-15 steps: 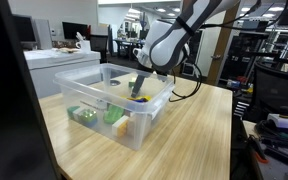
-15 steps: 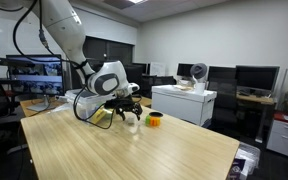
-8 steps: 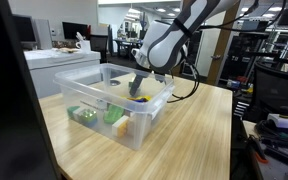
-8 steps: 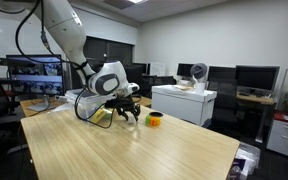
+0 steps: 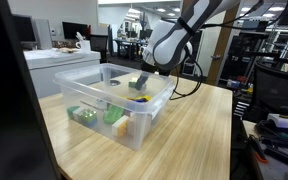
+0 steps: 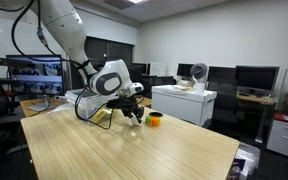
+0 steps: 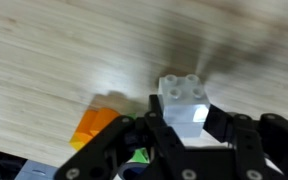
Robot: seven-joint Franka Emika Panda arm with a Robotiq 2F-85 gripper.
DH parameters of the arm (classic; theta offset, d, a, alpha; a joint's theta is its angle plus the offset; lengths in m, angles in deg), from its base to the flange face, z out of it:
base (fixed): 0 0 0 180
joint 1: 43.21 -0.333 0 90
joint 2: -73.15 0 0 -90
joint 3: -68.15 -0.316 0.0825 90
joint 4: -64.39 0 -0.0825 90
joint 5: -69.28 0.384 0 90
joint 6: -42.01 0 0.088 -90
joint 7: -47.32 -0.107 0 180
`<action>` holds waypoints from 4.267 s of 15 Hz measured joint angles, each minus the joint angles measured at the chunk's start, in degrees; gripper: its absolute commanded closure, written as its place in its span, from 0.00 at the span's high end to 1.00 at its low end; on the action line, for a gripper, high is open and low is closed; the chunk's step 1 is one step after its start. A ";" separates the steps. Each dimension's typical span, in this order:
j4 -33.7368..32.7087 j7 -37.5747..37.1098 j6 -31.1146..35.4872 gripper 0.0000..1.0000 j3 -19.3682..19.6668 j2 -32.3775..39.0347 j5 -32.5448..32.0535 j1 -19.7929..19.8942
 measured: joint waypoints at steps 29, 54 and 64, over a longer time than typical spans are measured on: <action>18.51 26.64 -1.55 1.00 -15.46 -29.36 39.48 9.83; -15.06 -70.62 -31.18 1.00 24.85 2.54 2.91 -22.70; -25.69 -75.67 -35.11 1.00 20.82 13.17 0.03 -16.01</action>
